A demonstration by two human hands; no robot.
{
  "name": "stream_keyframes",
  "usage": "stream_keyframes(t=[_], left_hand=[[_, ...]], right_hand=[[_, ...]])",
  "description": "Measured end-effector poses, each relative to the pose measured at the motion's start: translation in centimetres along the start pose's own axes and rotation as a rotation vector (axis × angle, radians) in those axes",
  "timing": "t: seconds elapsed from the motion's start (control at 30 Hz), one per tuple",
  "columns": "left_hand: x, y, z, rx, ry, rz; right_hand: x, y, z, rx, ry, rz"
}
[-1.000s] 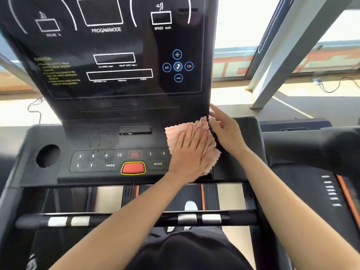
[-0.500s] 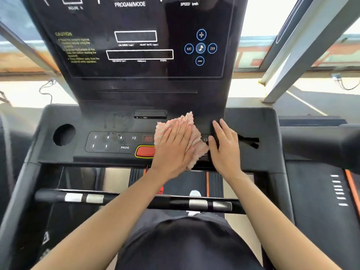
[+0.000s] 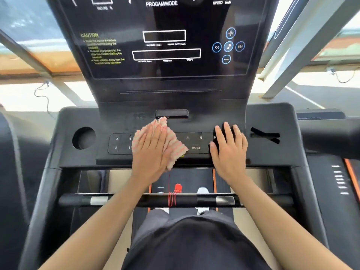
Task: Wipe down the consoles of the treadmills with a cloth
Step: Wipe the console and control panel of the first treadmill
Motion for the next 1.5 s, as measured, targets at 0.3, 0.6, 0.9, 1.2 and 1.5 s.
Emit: stream_keyframes(t=[0.3,0.6,0.9,1.2,1.5], left_hand=[[-1.0,3.5,8.5,-0.112,-0.012,-0.084],[-0.4,3.3,14.8,-0.318,-0.042,0.014],[-0.5,-1.8,16.0,-0.811,0.206,-0.009],[-1.7,-3.4,11.3,-0.663,0.643,-0.148],[-1.7,10.3,22.5,-0.864,0.457,-0.294]], right_hand=[[1.2,0.2,4.2,0.001,0.001,0.023],[0.9,0.3,4.1,0.012,-0.011,-0.026],[1.3,0.4,3.5,0.030,-0.049,0.049],[-0.4,-2.5,13.7,-0.215,-0.235,0.071],[3.1,-4.5,32.0,-0.814,-0.070,0.178]])
Point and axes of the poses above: each hand's wrist, its own y-axis away from the middle knuckle, its own x-axis out of the palm, z = x × y, the point moved 9 cm from there along -y, towards the middle knuckle, and after that the axes turned 5 degrees about x, right-handed, at the moved point
